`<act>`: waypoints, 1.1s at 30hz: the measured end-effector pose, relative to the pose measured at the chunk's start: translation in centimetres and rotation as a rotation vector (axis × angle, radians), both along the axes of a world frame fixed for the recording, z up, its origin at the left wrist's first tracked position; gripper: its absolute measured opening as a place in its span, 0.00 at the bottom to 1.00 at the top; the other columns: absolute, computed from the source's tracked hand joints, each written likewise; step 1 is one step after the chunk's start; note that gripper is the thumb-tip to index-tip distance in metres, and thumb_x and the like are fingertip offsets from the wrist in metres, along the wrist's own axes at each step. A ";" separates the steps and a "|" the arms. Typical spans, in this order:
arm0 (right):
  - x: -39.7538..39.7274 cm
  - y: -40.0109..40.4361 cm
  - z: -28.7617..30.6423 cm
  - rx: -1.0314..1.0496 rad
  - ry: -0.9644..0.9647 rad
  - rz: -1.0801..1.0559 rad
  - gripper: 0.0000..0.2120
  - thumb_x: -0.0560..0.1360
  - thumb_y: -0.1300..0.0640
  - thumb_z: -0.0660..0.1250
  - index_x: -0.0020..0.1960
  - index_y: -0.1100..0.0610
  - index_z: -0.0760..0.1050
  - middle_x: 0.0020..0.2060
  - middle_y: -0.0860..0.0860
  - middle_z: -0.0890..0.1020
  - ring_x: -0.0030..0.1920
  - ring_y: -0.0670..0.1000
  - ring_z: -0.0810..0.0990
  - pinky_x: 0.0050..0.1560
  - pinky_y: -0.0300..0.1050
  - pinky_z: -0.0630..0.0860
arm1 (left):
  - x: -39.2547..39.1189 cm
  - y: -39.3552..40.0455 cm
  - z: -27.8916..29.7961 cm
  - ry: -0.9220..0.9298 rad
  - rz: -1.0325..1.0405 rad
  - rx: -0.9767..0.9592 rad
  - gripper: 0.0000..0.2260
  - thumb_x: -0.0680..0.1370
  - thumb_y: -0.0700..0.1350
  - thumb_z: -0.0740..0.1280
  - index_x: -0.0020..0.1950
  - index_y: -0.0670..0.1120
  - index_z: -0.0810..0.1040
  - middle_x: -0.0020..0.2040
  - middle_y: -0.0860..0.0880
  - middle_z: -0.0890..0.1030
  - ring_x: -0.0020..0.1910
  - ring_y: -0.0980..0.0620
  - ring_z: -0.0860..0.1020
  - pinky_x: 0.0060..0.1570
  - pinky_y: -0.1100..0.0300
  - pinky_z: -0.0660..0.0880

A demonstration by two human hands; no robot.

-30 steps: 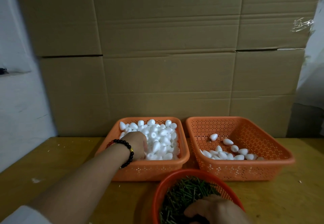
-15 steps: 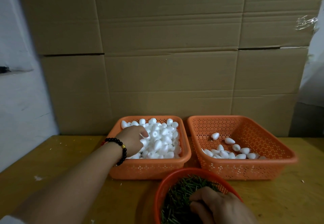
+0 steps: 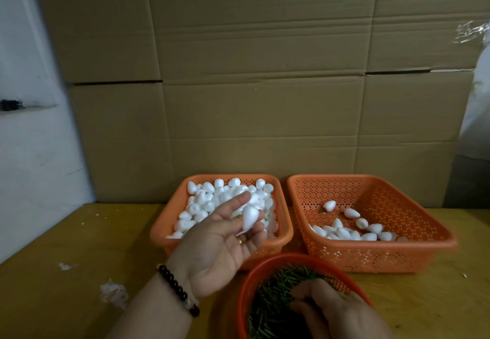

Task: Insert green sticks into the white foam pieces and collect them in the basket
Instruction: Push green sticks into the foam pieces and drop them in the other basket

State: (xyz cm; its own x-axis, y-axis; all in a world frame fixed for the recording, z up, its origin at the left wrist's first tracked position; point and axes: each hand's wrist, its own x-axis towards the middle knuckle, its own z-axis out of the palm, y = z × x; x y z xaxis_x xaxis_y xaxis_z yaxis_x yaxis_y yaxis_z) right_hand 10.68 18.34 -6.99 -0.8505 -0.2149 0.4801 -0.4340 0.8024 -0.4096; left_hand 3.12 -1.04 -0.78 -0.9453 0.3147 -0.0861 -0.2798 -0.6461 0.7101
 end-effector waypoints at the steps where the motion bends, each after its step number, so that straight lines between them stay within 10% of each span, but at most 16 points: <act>1: 0.0 0.1 -0.1 -0.002 0.024 -0.004 0.15 0.59 0.48 0.80 0.39 0.38 0.77 0.27 0.34 0.77 0.28 0.37 0.77 0.30 0.30 0.75 | 0.5 0.2 0.0 -0.011 -0.035 0.038 0.17 0.70 0.31 0.64 0.55 0.41 0.83 0.49 0.36 0.83 0.38 0.46 0.82 0.39 0.53 0.81; 4: 0.3 0.0 0.6 0.052 0.014 -0.041 0.17 0.51 0.45 0.83 0.34 0.39 0.77 0.23 0.33 0.74 0.24 0.34 0.73 0.26 0.28 0.73 | 1.6 0.8 0.0 -0.040 -0.101 0.112 0.14 0.70 0.32 0.65 0.51 0.41 0.85 0.51 0.36 0.82 0.38 0.46 0.81 0.39 0.54 0.81; 9: -0.1 0.6 0.6 0.012 -0.024 0.090 0.16 0.66 0.31 0.62 0.45 0.37 0.80 0.39 0.34 0.81 0.42 0.34 0.79 0.49 0.32 0.76 | 2.7 1.6 0.3 -0.044 -0.154 0.147 0.10 0.69 0.33 0.66 0.46 0.40 0.85 0.52 0.36 0.82 0.40 0.45 0.82 0.38 0.55 0.81; 14: 0.1 0.5 1.2 0.075 0.090 0.077 0.05 0.63 0.38 0.70 0.36 0.36 0.81 0.33 0.34 0.79 0.38 0.32 0.78 0.42 0.26 0.73 | 3.7 2.2 0.6 -0.055 -0.197 0.204 0.11 0.68 0.33 0.71 0.49 0.33 0.83 0.52 0.36 0.81 0.45 0.43 0.83 0.37 0.54 0.82; 18: -0.1 0.7 0.8 0.058 0.079 0.077 0.16 0.53 0.45 0.83 0.36 0.38 0.80 0.33 0.34 0.78 0.36 0.31 0.76 0.38 0.24 0.72 | 4.2 2.4 0.7 -0.075 -0.229 0.232 0.16 0.63 0.34 0.74 0.51 0.33 0.83 0.50 0.37 0.82 0.44 0.42 0.83 0.37 0.54 0.82; 33: -0.2 0.4 0.1 -0.029 0.231 0.040 0.10 0.61 0.50 0.78 0.41 0.40 0.83 0.37 0.36 0.81 0.37 0.35 0.80 0.40 0.27 0.74 | 4.8 3.2 0.8 -0.045 -0.195 0.172 0.09 0.68 0.28 0.69 0.46 0.34 0.84 0.48 0.35 0.81 0.41 0.42 0.83 0.37 0.53 0.82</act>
